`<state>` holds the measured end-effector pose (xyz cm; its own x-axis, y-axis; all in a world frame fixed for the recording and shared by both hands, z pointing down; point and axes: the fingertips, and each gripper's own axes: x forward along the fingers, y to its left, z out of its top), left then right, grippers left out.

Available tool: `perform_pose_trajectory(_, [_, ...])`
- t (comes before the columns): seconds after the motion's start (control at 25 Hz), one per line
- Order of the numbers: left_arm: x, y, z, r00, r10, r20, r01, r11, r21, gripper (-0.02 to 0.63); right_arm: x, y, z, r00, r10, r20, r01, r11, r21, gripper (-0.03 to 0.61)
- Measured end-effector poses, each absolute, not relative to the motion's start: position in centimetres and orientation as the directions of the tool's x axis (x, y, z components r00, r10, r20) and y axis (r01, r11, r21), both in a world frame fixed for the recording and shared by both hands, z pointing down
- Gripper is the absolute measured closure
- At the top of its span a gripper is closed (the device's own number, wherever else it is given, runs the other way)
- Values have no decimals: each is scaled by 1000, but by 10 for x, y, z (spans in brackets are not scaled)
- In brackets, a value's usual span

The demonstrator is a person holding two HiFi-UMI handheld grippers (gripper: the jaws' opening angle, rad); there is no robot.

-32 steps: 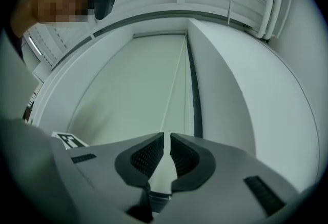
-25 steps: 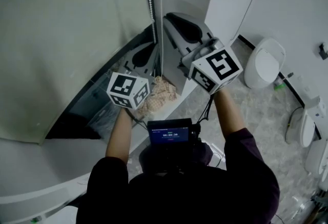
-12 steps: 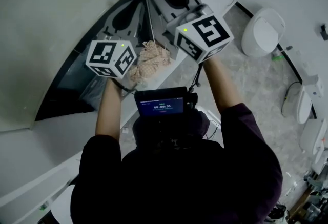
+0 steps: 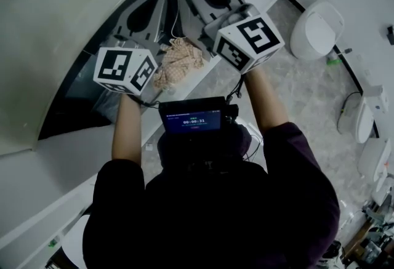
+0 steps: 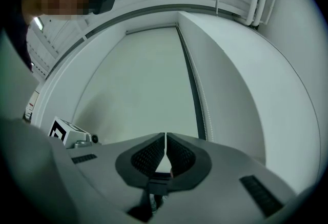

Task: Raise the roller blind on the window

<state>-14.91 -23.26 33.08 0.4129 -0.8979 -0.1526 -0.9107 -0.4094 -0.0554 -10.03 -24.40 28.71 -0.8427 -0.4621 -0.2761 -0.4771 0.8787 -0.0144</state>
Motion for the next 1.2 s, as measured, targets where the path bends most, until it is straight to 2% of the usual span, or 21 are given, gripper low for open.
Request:
perform_pose_trajectory(0.48, [-142,-229,346,434,-892,-122,-901,-431,-51,603,-105,-235,308,-859,-455,-233,-468,884,-2,569])
perform_pose_trajectory(0.96, [-137,-218,347,467,-872,-146,-884,-464,-58,603,-110,-218,316,-883,-409,-229,-425,905,22,570])
perform_pose_trajectory(1.2, [-138,-218,344,443,-887,-129,-897,-438,-64,603,-111,-219,320,-883,-414,-220,-423,906,-3,569])
